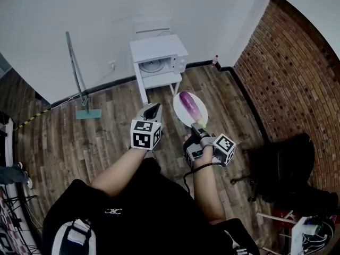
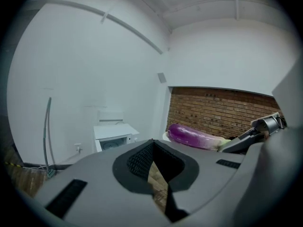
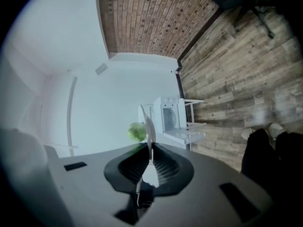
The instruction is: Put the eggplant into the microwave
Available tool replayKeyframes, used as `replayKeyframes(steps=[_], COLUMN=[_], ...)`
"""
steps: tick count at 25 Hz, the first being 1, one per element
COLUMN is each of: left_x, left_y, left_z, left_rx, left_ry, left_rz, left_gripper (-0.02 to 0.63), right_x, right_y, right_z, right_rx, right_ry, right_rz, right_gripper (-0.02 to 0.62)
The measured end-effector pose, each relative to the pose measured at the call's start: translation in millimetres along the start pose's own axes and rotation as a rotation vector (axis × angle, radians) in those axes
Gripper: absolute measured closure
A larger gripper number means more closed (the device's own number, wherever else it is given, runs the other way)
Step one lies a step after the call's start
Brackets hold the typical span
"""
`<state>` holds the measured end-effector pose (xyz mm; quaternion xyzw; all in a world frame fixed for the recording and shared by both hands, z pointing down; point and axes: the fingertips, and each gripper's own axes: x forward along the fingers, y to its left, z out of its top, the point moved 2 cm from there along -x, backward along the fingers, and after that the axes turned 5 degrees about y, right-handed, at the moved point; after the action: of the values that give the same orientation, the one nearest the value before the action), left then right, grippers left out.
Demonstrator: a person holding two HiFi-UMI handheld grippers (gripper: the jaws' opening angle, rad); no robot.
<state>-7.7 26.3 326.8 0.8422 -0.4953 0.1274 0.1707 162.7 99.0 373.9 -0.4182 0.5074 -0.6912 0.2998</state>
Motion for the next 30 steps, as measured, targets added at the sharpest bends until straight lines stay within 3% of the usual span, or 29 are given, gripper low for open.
replayKeyframes(steps=[11, 19, 30], left_x=[106, 198, 266], left_y=[29, 62, 127], left_z=[22, 72, 110], left_rx=[-0.035, -0.019, -0.056], left_ry=[0.004, -0.010, -0.021], left_rz=[0.017, 0.039, 0.156], left_gripper=[0.606, 0.606, 0.606], right_x=[80, 165, 277], right_y=[16, 54, 88], right_z=[73, 137, 183], right_rx=[-0.021, -0.050, -0.079], right_ry=[0.032, 0.072, 0.204], right_rz=[-0.029, -0.012, -0.042], right_gripper=[0.566, 0.568, 0.568])
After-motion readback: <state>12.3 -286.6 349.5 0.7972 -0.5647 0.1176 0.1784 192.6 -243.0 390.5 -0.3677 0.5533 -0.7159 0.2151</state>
